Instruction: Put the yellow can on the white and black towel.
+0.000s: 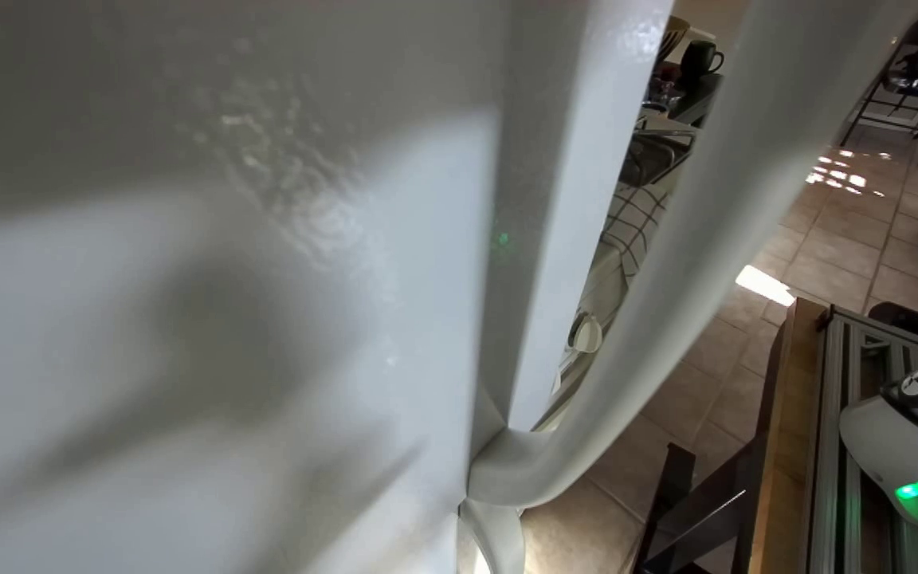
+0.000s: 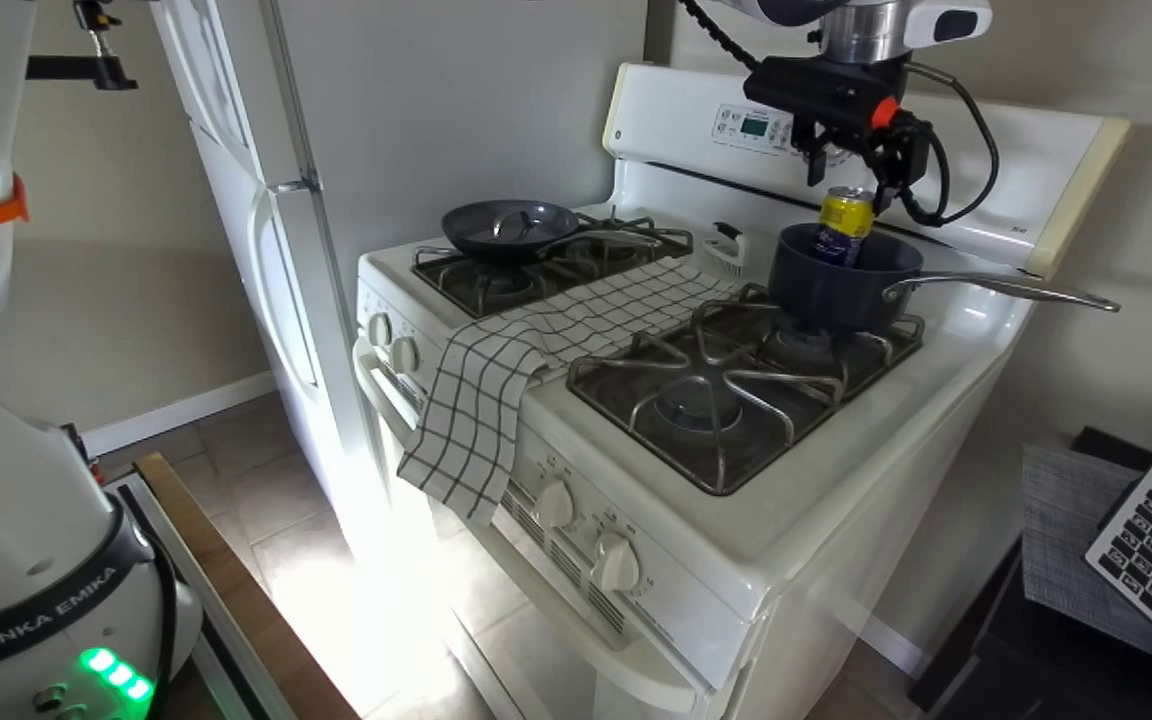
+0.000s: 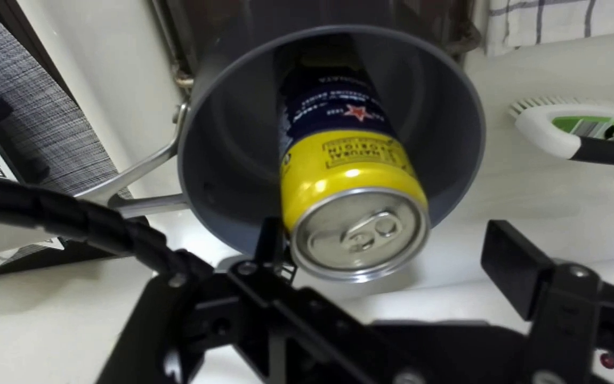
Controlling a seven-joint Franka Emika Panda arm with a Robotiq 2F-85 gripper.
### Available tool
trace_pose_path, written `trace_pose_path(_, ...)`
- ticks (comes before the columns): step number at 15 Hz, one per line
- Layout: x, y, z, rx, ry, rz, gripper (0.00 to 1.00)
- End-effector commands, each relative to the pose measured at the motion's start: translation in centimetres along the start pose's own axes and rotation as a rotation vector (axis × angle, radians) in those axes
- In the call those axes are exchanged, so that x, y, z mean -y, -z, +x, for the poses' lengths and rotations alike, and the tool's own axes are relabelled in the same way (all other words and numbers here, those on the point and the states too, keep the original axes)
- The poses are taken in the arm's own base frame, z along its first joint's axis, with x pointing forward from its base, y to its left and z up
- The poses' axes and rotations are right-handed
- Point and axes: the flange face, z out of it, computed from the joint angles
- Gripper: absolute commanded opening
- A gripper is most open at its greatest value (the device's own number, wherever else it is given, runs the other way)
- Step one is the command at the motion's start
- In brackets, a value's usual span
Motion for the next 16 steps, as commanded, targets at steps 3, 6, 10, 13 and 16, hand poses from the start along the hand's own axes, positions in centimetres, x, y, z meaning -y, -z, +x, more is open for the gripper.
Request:
trace_pose_path(3,-0.3,0.2,0.1,0.03,0.012,0.003,0.57)
trace_pose_path(6,-0.4,0.4,0.2,0.026,0.014,0.0,0.38)
trace_pose_path(10,0.1,1.5,0.4,0.018,0.037,0.021,0.38)
trace_pose_path(13,0.8,3.7,0.8,-0.002,0.075,0.049,0.38)
trace_pose_path(16,1.2,6.8,1.3,-0.041,0.118,0.053,0.38)
